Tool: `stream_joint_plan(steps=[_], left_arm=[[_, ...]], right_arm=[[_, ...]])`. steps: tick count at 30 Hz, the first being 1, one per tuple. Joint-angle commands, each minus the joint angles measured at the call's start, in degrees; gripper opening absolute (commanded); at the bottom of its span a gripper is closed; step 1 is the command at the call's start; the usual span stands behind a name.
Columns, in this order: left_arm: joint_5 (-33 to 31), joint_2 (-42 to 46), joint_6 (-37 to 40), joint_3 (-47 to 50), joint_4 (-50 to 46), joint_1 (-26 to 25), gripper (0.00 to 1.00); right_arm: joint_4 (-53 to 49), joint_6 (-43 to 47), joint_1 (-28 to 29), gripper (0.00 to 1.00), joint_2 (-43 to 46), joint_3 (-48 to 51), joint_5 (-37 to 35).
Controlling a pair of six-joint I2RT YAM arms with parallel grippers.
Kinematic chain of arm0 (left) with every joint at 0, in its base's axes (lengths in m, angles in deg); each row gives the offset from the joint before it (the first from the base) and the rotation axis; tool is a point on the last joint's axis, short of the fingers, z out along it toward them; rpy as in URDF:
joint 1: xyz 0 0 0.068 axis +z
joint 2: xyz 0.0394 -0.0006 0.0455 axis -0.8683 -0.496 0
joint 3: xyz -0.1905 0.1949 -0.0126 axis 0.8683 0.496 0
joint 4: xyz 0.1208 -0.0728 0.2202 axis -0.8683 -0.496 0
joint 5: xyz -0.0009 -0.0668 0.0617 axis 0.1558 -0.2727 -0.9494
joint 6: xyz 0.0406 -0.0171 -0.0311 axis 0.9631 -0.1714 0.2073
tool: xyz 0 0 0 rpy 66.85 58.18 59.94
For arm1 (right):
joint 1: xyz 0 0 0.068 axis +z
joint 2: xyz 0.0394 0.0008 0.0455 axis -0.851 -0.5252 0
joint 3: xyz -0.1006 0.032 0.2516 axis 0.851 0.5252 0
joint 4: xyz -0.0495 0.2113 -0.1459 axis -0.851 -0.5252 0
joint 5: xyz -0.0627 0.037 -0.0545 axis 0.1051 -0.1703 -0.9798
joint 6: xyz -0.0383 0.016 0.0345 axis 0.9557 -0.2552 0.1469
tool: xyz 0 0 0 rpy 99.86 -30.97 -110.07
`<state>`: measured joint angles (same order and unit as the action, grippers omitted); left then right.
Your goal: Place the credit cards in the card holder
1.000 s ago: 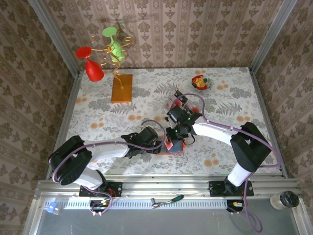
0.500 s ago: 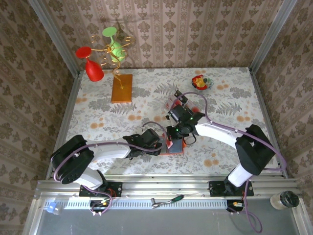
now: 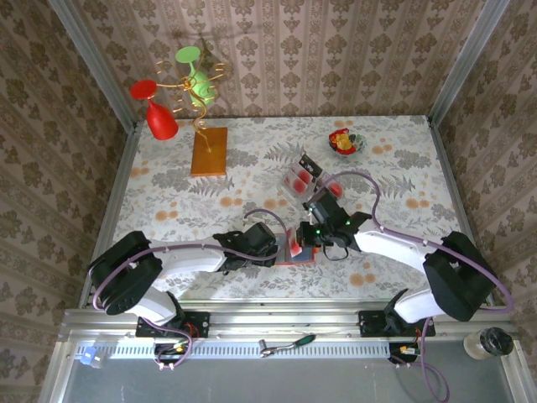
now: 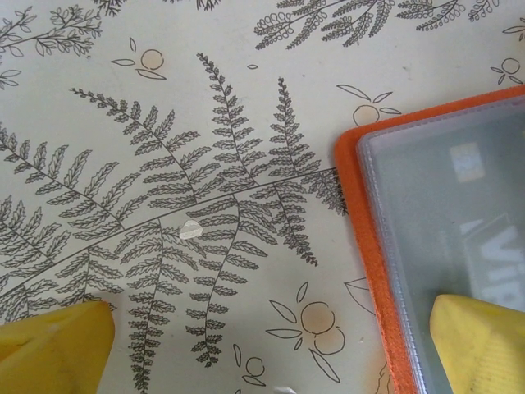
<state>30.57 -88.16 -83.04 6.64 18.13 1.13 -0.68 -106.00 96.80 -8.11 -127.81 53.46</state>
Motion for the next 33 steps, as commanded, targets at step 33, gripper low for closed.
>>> stream_joint_plan(steps=[33], left_arm=[[-1.8,-1.5,-1.8,-0.6,-3.5,-1.1,1.00]], right_arm=[[26.7,-13.3,-0.3,0.00,3.1,14.1,-4.2]])
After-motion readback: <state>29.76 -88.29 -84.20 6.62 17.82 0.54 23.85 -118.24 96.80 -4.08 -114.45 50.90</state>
